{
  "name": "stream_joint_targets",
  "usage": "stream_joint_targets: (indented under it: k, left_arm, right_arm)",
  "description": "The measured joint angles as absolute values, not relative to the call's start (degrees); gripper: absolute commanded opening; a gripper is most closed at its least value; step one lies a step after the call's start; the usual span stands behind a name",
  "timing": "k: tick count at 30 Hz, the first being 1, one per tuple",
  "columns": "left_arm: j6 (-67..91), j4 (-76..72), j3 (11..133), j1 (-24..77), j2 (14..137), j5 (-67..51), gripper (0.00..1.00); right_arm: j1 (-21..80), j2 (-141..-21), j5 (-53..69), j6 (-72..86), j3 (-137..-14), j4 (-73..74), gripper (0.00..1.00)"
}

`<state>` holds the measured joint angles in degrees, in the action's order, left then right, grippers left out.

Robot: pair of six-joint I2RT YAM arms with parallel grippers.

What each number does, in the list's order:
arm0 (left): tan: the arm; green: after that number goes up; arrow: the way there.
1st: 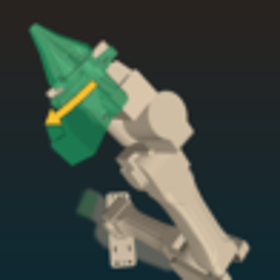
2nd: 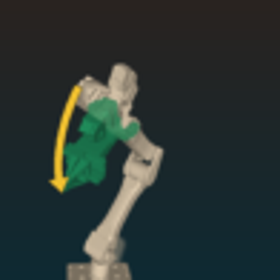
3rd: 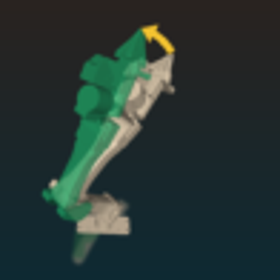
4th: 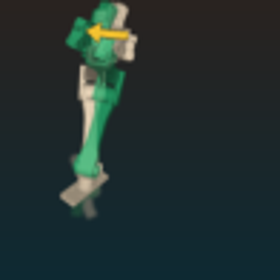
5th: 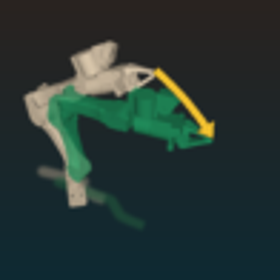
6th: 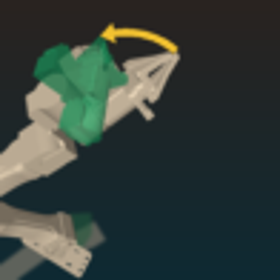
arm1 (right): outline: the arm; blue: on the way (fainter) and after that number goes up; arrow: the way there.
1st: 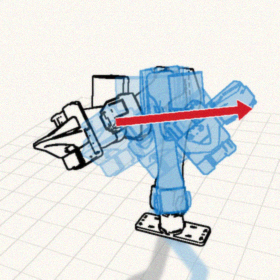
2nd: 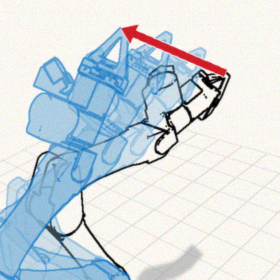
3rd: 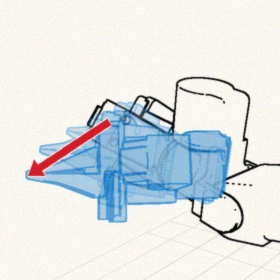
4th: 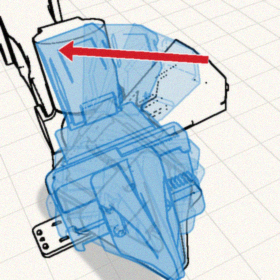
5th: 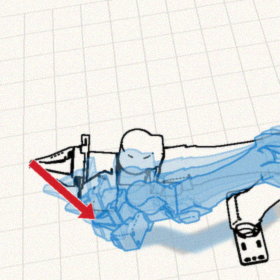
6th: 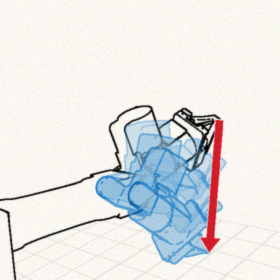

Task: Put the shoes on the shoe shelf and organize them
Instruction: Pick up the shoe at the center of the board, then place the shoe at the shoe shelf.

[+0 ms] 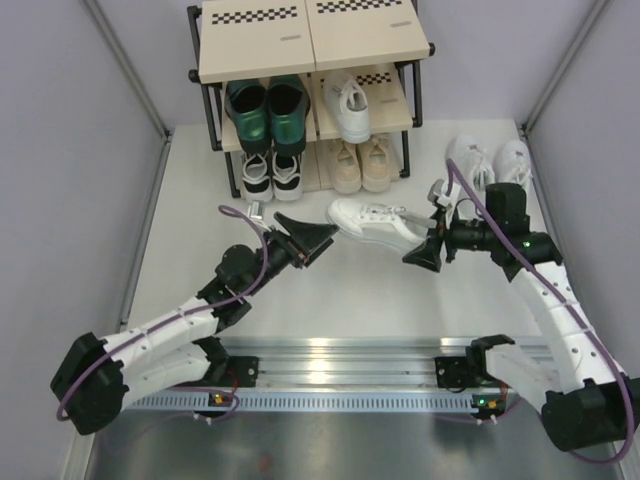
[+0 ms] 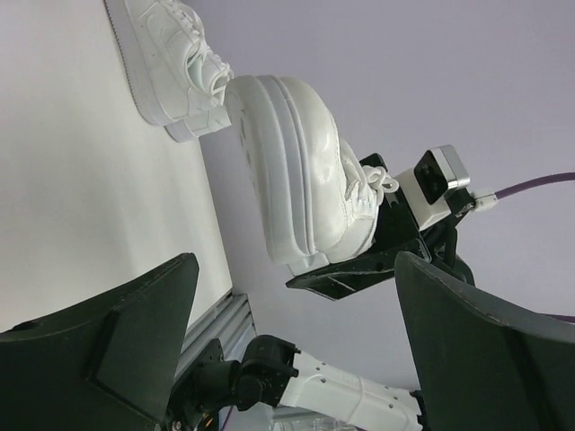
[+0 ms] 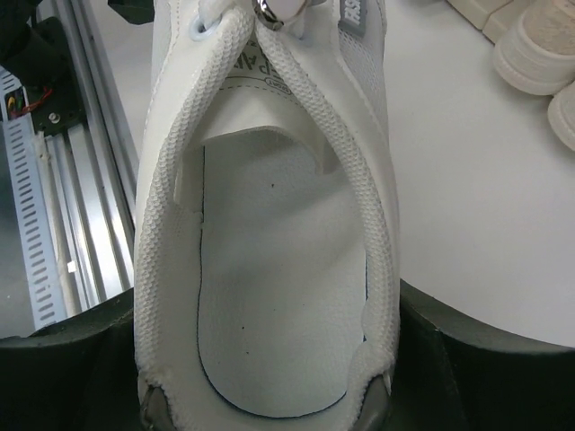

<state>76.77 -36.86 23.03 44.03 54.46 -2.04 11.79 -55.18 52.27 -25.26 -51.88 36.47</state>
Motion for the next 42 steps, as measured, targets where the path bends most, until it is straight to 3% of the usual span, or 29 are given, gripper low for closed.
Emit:
stream_joint_targets:
  k: [9,15,23,42]
  left_arm:
    - [69.5,-20.8,26.1,44.0,43.9,3.1,0.98]
    - [61.2,-5.0,31.0,43.9,32.8,10.4,0.98]
    - [57.8,10.3,31.2,43.9,20.3,16.4,0.98]
    - [58.4,17.3,28.8,43.9,15.5,19.0,0.98]
  right_arm:
    - [6.0,-53.6,50.5,-22.4,-55.6,37.1,0.0]
    - [4.3,-55.0,40.8,-19.3,-62.2,35.4,0.0]
    - [7.4,-66.6,25.2,-15.9,-70.9,28.8,0.0]
    - [19.4,-91.2,0.2,-7.4,-88.7,18.3,0.0]
